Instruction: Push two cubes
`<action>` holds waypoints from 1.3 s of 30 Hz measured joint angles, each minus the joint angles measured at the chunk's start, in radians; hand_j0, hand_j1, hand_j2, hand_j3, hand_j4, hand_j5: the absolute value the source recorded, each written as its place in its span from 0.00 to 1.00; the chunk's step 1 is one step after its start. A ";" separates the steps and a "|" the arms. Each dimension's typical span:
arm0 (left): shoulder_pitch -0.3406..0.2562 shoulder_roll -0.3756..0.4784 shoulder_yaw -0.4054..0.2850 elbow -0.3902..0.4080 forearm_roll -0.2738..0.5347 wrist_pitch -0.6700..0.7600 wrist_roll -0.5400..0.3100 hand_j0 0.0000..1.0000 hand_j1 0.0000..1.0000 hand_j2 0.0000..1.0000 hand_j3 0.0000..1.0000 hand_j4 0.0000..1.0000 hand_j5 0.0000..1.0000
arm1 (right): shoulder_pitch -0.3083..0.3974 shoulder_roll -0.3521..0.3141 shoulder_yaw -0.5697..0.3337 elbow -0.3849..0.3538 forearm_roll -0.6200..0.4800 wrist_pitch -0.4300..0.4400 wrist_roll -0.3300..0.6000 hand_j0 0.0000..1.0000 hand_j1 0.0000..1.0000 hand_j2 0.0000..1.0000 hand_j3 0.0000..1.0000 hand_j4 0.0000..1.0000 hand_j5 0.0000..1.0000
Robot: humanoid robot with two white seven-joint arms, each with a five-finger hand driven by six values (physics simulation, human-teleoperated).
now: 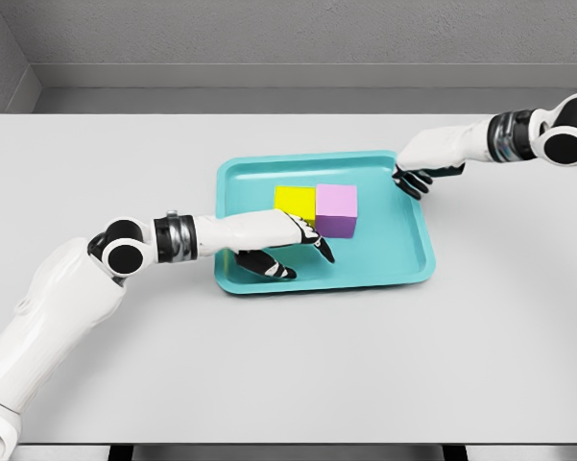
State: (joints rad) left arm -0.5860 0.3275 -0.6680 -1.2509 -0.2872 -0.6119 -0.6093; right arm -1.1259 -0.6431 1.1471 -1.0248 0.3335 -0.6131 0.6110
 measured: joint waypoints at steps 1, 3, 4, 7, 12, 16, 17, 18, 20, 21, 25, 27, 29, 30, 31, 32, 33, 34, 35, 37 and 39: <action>0.000 0.001 0.000 0.000 0.001 0.000 0.000 0.71 0.71 0.71 0.71 0.71 0.71 | 0.000 -0.001 0.001 -0.004 0.000 0.000 0.000 0.14 0.14 0.14 0.14 0.14 0.14; 0.000 0.002 0.000 0.000 0.003 0.000 0.001 0.71 0.71 0.71 0.71 0.71 0.71 | -0.002 -0.010 0.002 -0.015 -0.001 0.000 0.000 0.14 0.14 0.14 0.14 0.14 0.14; 0.000 0.003 0.000 0.000 0.003 0.001 0.001 0.71 0.71 0.71 0.71 0.71 0.71 | -0.005 -0.016 0.002 -0.020 -0.001 0.000 0.000 0.14 0.14 0.14 0.14 0.14 0.14; 0.000 0.004 0.001 0.000 0.003 0.000 0.000 0.71 0.71 0.71 0.71 0.71 0.71 | -0.009 -0.032 0.002 -0.032 -0.001 0.000 0.000 0.15 0.15 0.15 0.15 0.15 0.15; 0.000 0.006 0.002 0.008 0.009 0.001 0.002 0.71 0.71 0.71 0.71 0.71 0.71 | -0.009 -0.053 0.002 -0.064 -0.002 0.000 0.000 0.15 0.15 0.15 0.15 0.15 0.15; 0.000 0.006 0.002 0.009 0.008 0.002 0.002 0.71 0.71 0.71 0.71 0.71 0.71 | -0.011 -0.061 0.003 -0.088 -0.003 0.000 0.000 0.15 0.15 0.15 0.15 0.15 0.15; 0.000 0.006 0.002 0.008 0.003 0.001 0.001 0.71 0.71 0.71 0.71 0.71 0.71 | -0.009 -0.061 0.003 -0.092 -0.003 0.000 0.000 0.15 0.15 0.15 0.15 0.15 0.15; 0.000 0.006 0.003 0.007 0.000 0.000 0.000 0.71 0.71 0.71 0.71 0.71 0.71 | -0.009 -0.062 0.004 -0.094 -0.003 0.000 0.000 0.15 0.15 0.15 0.15 0.15 0.15; 0.002 0.006 0.006 0.001 -0.004 -0.001 -0.001 0.71 0.71 0.71 0.71 0.71 0.71 | -0.009 -0.062 0.004 -0.099 -0.003 0.000 0.000 0.15 0.15 0.15 0.15 0.15 0.15; 0.002 0.007 0.008 -0.005 -0.004 -0.001 -0.001 0.68 0.68 0.68 0.68 0.68 0.68 | -0.009 -0.061 0.005 -0.101 -0.004 0.000 0.000 0.15 0.15 0.15 0.15 0.15 0.15; 0.005 0.011 0.010 -0.024 0.003 -0.001 -0.002 0.59 0.59 0.59 0.59 0.59 0.59 | -0.009 -0.060 0.014 -0.105 -0.004 0.000 0.000 0.15 0.15 0.15 0.15 0.15 0.15; 0.005 0.012 0.010 -0.031 0.005 -0.001 -0.002 0.58 0.58 0.58 0.58 0.58 0.58 | -0.009 -0.060 0.018 -0.112 -0.004 0.000 0.000 0.15 0.15 0.15 0.15 0.15 0.15; 0.006 0.013 0.011 -0.034 0.006 -0.001 -0.002 0.55 0.55 0.55 0.55 0.55 0.55 | -0.009 -0.061 0.020 -0.119 -0.004 0.000 0.000 0.15 0.15 0.15 0.15 0.15 0.15; 0.006 0.013 0.011 -0.035 0.008 -0.001 -0.002 0.55 0.55 0.55 0.55 0.55 0.55 | -0.009 -0.062 0.021 -0.121 -0.005 0.000 0.000 0.15 0.15 0.15 0.15 0.15 0.15; 0.008 0.013 0.011 -0.036 0.010 -0.001 -0.002 0.54 0.54 0.54 0.54 0.54 0.54 | -0.009 -0.062 0.022 -0.123 -0.005 0.000 0.000 0.15 0.15 0.15 0.15 0.15 0.15; 0.011 0.014 0.010 -0.039 0.011 -0.002 -0.002 0.54 0.54 0.54 0.54 0.54 0.54 | -0.009 -0.063 0.022 -0.124 -0.006 0.000 0.000 0.15 0.15 0.15 0.15 0.15 0.15; 0.015 0.014 0.010 -0.049 0.011 -0.002 -0.002 0.54 0.54 0.54 0.54 0.54 0.54 | -0.009 -0.066 0.022 -0.125 -0.006 0.000 0.000 0.15 0.15 0.15 0.15 0.15 0.15; 0.017 0.016 0.009 -0.061 0.015 -0.002 -0.002 0.54 0.54 0.54 0.54 0.54 0.54 | -0.009 -0.068 0.022 -0.126 -0.006 0.000 0.000 0.15 0.15 0.15 0.15 0.15 0.15; 0.017 0.020 0.009 -0.073 0.019 -0.002 -0.002 0.54 0.54 0.54 0.54 0.54 0.54 | -0.011 -0.072 0.022 -0.127 -0.007 0.000 0.000 0.15 0.15 0.15 0.15 0.15 0.15; 0.017 0.036 0.009 -0.102 0.029 -0.002 -0.002 0.54 0.54 0.54 0.54 0.54 0.54 | -0.011 -0.079 0.022 -0.130 -0.007 0.000 0.000 0.15 0.15 0.15 0.15 0.15 0.15; 0.018 0.056 0.009 -0.129 0.042 -0.002 -0.002 0.54 0.54 0.54 0.54 0.54 0.54 | -0.011 -0.083 0.021 -0.132 -0.007 0.000 0.000 0.15 0.15 0.15 0.15 0.15 0.15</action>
State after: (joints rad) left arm -0.5676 0.3835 -0.6587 -1.3798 -0.2449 -0.6135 -0.6113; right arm -1.1367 -0.7262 1.1686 -1.1563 0.3261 -0.6131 0.6110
